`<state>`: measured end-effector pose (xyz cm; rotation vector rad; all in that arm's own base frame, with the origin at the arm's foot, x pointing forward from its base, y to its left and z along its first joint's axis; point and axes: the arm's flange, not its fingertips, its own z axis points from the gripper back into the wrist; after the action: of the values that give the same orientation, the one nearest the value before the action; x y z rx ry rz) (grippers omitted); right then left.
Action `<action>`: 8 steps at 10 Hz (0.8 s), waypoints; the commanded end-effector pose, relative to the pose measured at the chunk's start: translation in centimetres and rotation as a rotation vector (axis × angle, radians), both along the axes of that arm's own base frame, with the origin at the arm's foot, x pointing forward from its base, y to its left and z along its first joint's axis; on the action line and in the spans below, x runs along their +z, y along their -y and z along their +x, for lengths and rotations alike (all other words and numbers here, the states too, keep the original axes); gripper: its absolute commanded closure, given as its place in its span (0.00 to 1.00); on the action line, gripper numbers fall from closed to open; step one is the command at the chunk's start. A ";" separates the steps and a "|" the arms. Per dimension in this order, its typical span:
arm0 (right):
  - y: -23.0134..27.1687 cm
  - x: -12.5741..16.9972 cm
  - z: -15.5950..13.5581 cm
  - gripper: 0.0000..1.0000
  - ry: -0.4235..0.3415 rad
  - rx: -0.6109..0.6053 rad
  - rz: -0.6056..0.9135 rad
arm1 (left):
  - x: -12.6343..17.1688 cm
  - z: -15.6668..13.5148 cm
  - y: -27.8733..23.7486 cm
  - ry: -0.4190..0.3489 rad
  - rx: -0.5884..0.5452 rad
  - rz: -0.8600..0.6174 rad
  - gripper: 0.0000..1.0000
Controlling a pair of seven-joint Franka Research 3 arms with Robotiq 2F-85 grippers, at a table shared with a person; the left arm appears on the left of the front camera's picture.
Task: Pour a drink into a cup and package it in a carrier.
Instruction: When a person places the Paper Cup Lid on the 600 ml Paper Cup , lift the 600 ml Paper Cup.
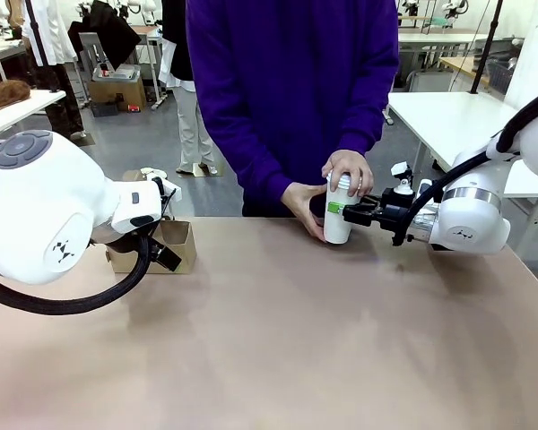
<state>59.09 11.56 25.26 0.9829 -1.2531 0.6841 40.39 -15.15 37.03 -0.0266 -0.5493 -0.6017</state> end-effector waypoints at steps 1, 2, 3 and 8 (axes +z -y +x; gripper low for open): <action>-0.3 0.9 0.0 0.20 0.015 0.000 0.006 | 0.0 0.0 0.0 0.000 -0.001 -0.002 0.00; -0.3 0.9 0.0 0.20 0.015 0.000 0.006 | 0.0 0.0 0.0 0.000 -0.001 -0.002 0.00; -0.3 0.9 0.0 0.20 0.015 0.000 0.006 | 0.0 0.0 0.0 0.000 -0.001 -0.002 0.00; -0.3 0.9 0.0 0.20 0.015 0.000 0.006 | 0.0 0.0 0.0 0.000 -0.001 -0.002 0.00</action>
<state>59.02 11.56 25.40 0.9841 -1.2544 0.6871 40.39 -15.15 37.03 -0.0266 -0.5493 -0.6017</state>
